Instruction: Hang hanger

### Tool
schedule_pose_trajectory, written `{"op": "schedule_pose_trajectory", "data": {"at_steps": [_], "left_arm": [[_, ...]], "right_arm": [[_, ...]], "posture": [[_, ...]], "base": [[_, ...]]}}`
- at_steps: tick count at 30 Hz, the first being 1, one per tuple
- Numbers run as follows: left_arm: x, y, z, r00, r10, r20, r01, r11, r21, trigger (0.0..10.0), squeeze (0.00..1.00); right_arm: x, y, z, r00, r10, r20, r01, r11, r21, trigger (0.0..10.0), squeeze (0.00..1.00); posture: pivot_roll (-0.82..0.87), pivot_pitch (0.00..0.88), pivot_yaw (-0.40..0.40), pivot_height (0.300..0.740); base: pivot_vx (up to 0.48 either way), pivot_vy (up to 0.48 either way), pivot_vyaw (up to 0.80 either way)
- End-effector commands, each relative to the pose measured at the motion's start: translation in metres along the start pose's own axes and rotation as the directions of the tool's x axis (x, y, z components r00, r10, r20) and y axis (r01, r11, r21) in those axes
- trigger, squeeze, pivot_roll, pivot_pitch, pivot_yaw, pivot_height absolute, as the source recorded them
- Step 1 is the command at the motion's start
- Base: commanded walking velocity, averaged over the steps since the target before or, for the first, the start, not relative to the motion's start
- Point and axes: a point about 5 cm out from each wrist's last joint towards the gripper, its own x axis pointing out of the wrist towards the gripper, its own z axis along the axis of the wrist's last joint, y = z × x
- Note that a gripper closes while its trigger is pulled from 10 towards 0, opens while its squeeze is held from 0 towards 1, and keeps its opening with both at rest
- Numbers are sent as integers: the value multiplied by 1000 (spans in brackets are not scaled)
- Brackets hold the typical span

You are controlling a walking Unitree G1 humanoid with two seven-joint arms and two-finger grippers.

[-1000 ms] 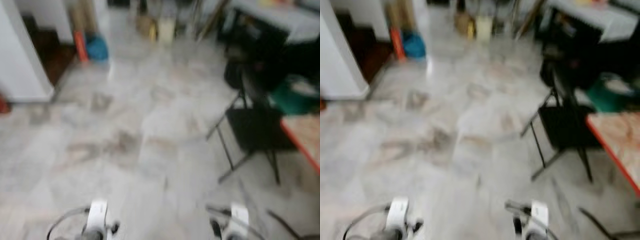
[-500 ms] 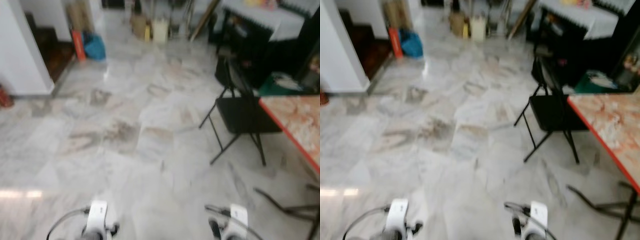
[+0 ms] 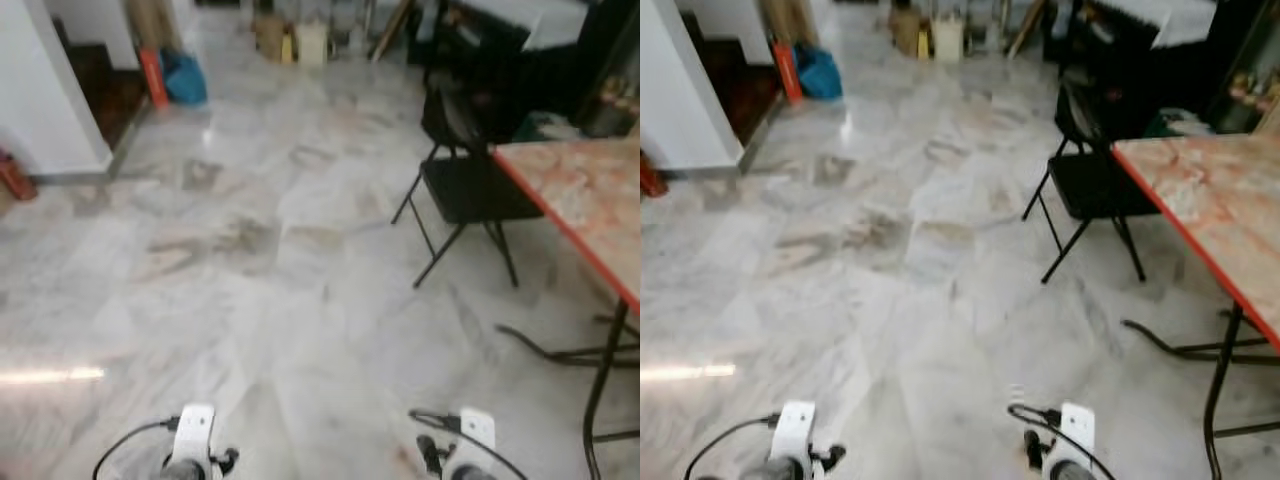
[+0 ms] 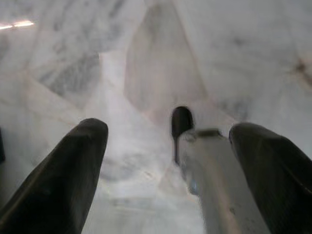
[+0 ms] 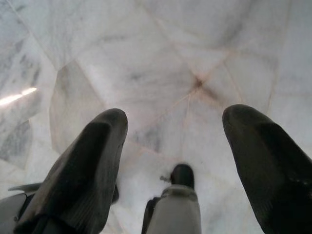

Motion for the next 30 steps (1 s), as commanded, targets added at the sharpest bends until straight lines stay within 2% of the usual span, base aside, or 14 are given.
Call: {"op": "schedule_pose_trajectory", "data": {"at_steps": [1, 14, 30], "left_arm": [[-1, 3, -4, 1000, 4, -19, -4, 1000, 2, 10000, 0], [-1, 2, -4, 1000, 6, -17, -6, 1000, -3, 10000, 0], [0, 3, -2, 1000, 8, -9, -8, 1000, -12, 10000, 0]], "right_arm": [[0, 2, 1, 1000, 2, 5, -2, 1000, 1, 10000, 0], [1, 1, 3, 1000, -2, 7, 2, 1000, 3, 10000, 0], [1, 1, 3, 1000, -9, 5, 9, 1000, 3, 10000, 0]], "posture": [[125, 0, -33, 740], [122, 0, -35, 740], [120, 0, -31, 740]], "base": [[-401, 0, 0], [-377, 0, 0], [0, 0, 0]]}}
